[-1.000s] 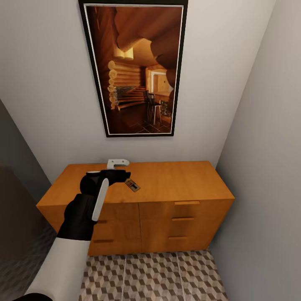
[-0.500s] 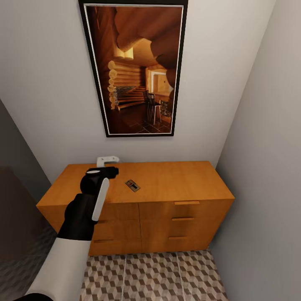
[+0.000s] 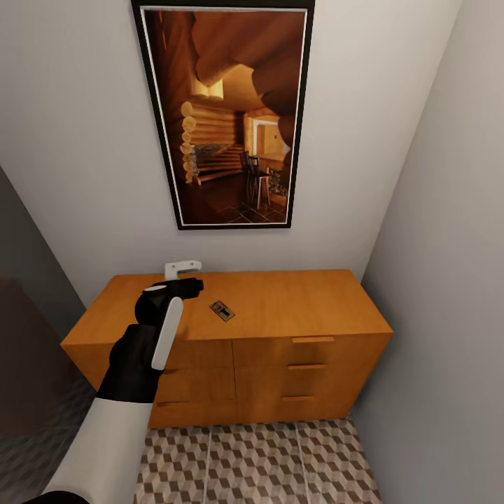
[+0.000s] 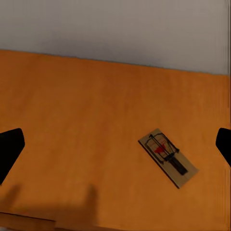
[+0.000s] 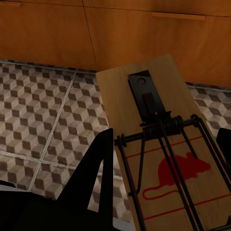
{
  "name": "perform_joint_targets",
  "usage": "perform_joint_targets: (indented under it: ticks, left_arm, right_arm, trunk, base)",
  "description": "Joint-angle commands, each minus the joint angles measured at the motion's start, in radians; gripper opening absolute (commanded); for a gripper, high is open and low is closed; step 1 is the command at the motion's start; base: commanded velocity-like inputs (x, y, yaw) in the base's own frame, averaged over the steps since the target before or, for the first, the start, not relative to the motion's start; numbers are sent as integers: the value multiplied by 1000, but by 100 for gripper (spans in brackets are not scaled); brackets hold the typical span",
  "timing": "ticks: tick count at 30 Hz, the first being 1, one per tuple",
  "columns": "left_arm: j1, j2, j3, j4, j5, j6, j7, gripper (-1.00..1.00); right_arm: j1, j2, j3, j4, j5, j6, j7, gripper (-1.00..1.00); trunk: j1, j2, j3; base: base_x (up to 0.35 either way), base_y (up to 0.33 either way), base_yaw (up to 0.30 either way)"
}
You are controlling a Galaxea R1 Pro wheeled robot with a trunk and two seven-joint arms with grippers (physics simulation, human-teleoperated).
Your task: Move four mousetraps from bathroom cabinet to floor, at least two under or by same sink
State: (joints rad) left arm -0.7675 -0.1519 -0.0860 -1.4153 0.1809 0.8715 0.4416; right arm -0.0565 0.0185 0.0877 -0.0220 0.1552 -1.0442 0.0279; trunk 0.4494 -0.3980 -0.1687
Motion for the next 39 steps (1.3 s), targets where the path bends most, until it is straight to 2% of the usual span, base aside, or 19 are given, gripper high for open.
perform_joint_targets:
  ticks: [1, 9, 15, 18, 26, 31, 39]
  left_arm:
    - [-1, 0, -1, -1, 15, 2, 10, 100]
    - [-1, 1, -1, 1, 59, 1, 9, 100]
    - [0, 2, -7, 6, 77, 1, 7, 100]
    - [7, 2, -32, 8, 89, 1, 3, 100]
    - [26, 2, -146, 12, 122, 1, -2, 100]
    - [30, 3, -169, 22, 135, 1, -3, 100]
    - [32, 4, -174, 31, 149, 0, -4, 100]
  right_arm:
    - [-1, 0, 7, 1, -10, -3, 4, -100]
    - [-1, 0, 7, 1, -10, -3, 4, -100]
    - [0, 0, 7, 1, -10, -3, 4, -100]
    - [-1, 0, 7, 1, -10, -3, 4, -100]
    - [-1, 0, 7, 1, -9, -3, 4, -100]
    - [-1, 0, 7, 1, -9, -3, 4, -100]
    - [-1, 0, 7, 1, -9, -3, 4, -100]
  trunk:
    - [1, -2, -2]
    - [1, -2, -2]
    - [1, -2, -2]
    - [1, -2, -2]
    - [1, -2, -2]
    - [1, -2, -2]
    - [1, -2, -2]
  base:
    - [0, 0, 0]
    - [0, 0, 0]
    - [0, 0, 0]
    - [0, 0, 0]
    - [0, 0, 0]
    - [0, 0, 0]
    - [0, 0, 0]
